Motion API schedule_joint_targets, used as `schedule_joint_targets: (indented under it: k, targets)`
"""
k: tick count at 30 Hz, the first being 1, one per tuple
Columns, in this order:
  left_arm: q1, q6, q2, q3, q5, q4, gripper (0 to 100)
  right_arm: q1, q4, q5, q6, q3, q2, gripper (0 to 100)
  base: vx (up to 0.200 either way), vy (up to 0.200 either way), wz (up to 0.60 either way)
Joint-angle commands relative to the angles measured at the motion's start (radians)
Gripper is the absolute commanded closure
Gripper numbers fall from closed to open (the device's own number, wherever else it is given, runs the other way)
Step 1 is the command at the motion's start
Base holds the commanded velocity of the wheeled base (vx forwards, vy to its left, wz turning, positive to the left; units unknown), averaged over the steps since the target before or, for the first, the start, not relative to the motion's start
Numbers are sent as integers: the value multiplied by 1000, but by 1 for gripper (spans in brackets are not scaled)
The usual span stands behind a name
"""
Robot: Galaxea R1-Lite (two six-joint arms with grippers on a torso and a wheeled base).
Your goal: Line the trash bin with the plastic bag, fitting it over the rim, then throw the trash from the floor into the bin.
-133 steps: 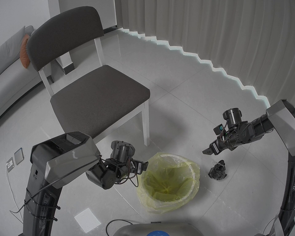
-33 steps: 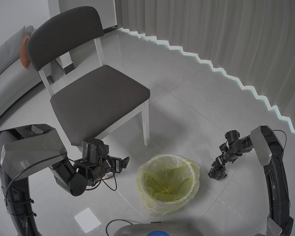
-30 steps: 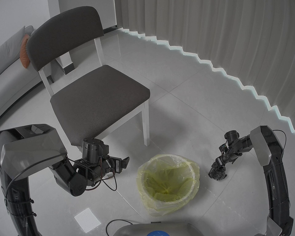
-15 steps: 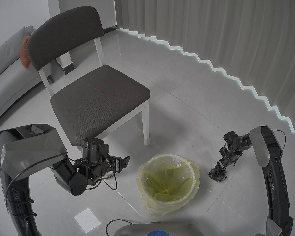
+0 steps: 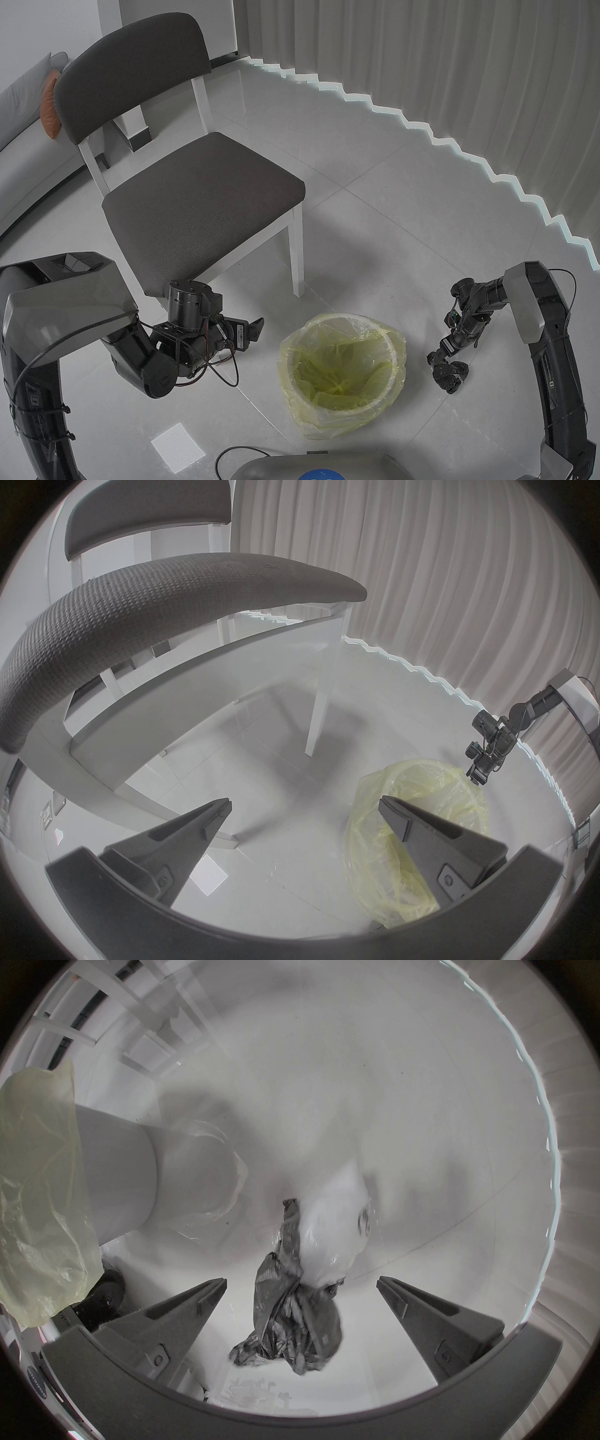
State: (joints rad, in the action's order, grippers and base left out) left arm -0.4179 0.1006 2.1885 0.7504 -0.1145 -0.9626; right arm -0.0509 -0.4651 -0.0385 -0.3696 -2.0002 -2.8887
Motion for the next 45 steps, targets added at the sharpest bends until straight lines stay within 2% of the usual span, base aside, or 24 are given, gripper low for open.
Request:
schedule_joint_targets:
  k: [1, 6, 45]
  targets:
    - [-1, 1, 2, -2, -1, -1, 0, 0, -1, 0, -2, 0, -6, 0, 0, 0, 0]
    - [-1, 1, 0, -10, -1, -4, 0, -6, -1, -23, 0, 0, -58, 0, 0, 0, 0]
    - [1, 1, -24, -48, -7, -54, 0, -30, 69, -11, 17, 0, -136, 0, 0, 0, 0]
